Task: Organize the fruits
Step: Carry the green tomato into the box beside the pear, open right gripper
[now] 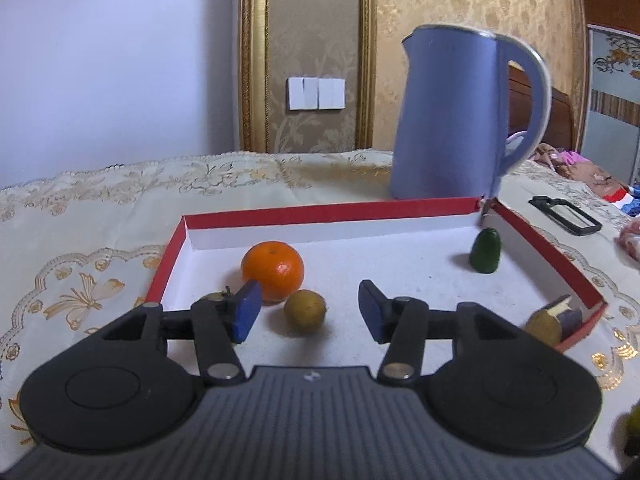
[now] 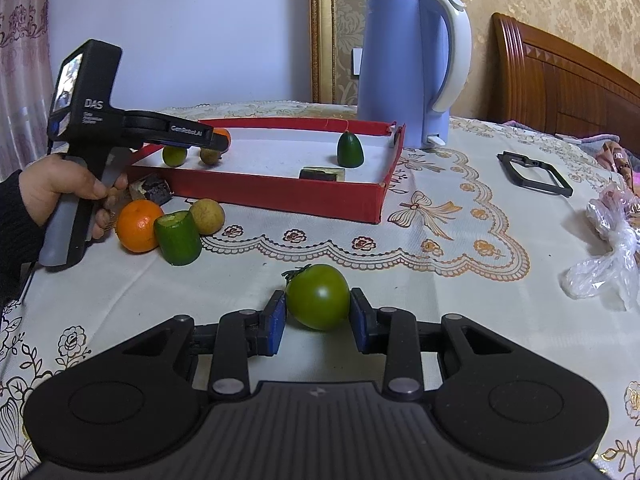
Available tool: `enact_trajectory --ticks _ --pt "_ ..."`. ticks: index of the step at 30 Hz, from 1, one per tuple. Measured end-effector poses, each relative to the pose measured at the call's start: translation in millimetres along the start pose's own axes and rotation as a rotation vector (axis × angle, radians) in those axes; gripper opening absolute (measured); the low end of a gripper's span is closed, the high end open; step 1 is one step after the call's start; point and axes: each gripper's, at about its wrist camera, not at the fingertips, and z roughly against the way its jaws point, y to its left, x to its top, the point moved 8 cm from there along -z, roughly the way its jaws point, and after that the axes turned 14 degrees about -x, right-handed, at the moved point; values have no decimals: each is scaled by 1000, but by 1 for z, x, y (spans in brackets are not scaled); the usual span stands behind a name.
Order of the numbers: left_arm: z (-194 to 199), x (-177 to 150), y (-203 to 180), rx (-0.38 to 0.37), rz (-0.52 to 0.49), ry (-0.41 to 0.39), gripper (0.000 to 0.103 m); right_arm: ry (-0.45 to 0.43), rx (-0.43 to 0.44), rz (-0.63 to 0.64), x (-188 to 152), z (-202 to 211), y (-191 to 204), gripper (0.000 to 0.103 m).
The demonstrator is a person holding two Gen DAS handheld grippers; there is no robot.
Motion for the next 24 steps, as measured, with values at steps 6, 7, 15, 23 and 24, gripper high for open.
enact_trajectory --ticks 6,7,15,23,24 --pt "15 7 0 5 3 -62 72 0 0 0 0 0 0 33" --pt "19 11 1 9 3 -84 77 -1 1 0 0 0 0 33" --pt "37 23 17 80 31 -183 103 -3 -2 3 -1 0 0 33" --pt "42 27 21 64 57 -198 103 -12 -23 21 -1 2 2 34" --pt "42 26 22 64 61 -197 103 -17 -30 29 -1 2 3 33"
